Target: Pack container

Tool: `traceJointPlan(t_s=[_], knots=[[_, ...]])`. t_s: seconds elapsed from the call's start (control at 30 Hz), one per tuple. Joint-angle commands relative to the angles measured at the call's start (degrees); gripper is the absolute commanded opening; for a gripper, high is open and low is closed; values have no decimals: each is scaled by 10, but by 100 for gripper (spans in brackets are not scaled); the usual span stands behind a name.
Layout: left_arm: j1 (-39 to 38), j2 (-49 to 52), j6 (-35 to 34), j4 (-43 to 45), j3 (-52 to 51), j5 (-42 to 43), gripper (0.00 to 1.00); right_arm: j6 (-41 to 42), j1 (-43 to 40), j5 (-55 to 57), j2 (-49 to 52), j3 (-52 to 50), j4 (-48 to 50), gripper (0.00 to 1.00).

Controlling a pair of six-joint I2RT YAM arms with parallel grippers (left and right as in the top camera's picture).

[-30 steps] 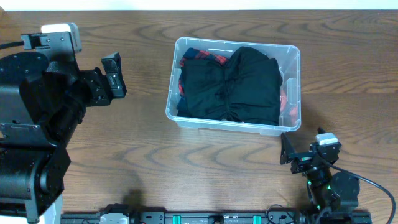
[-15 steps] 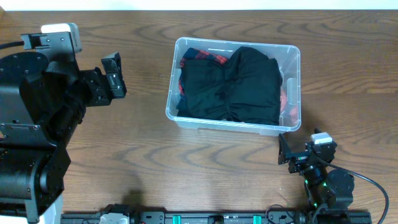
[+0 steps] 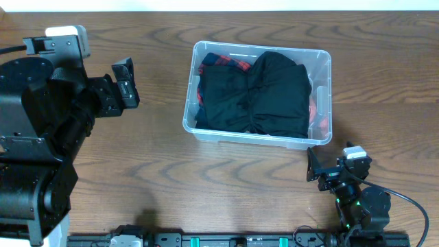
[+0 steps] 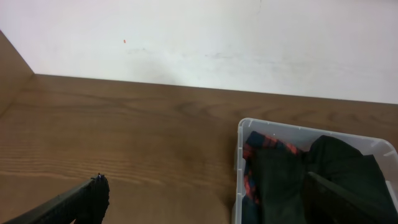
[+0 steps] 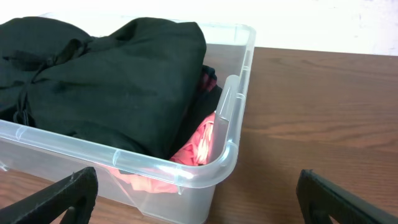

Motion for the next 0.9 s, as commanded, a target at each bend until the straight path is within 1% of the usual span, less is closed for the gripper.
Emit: traceJointPlan(t_s=[0.0, 0.17, 0.27, 0.37, 0.47, 0.53, 0.67, 0.87], knots=[[2, -1, -1, -2, 0, -8, 98, -8, 5, -2, -5, -3, 2, 99], [1, -3, -1, -6, 0, -10, 98, -8, 5, -2, -5, -3, 2, 99], [0, -15, 0, -37, 0, -12, 98, -8, 5, -2, -5, -3, 2, 99], [0, -36, 30, -36, -9, -31, 98, -8, 5, -2, -5, -3, 2, 99], [0, -66, 86, -30, -37, -2, 98, -8, 5, -3, -5, -3, 2, 99], [0, -92, 131, -9, -70, 28, 98, -8, 5, -2, -5, -3, 2, 99], [1, -153, 178, 57, -161, 54, 98, -8, 5, -2, -5, -3, 2, 99], [23, -259, 180, 177, -322, 61, 98, -8, 5, -2, -5, -3, 2, 99]])
